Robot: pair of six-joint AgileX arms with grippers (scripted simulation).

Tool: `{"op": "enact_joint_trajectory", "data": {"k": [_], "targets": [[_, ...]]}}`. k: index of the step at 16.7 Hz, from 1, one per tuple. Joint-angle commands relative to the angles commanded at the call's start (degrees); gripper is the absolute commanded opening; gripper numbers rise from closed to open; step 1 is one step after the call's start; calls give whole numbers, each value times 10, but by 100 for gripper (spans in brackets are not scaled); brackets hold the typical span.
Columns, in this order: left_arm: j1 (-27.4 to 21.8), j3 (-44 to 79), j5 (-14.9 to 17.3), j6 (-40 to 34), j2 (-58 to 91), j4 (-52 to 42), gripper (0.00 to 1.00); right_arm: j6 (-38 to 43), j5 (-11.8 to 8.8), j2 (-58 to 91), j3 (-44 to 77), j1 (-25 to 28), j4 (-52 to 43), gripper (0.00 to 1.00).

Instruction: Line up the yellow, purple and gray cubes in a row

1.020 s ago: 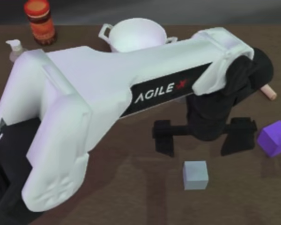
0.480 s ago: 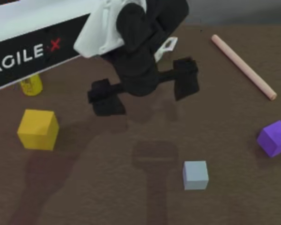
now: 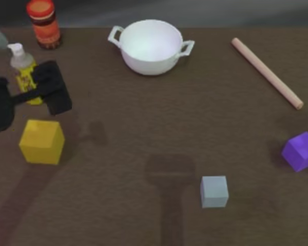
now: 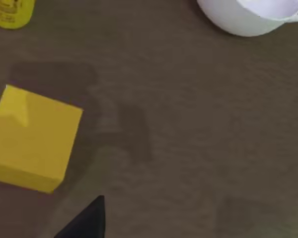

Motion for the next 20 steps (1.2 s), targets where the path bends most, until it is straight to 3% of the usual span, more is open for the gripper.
{"op": "enact_joint_trajectory", "data": {"k": [5, 10, 14, 20], "targets": [[115, -259, 6, 150, -288, 152, 100, -41, 0, 239, 158, 15, -122, 100], [190, -422, 15, 275, -484, 274, 100, -71, 0, 395, 281, 26, -204, 100], [217, -477, 19, 326, -560, 325, 100, -83, 0, 453, 329, 29, -230, 100], [218, -481, 19, 329, -565, 328, 100, -83, 0, 460, 333, 27, -231, 100]]}}
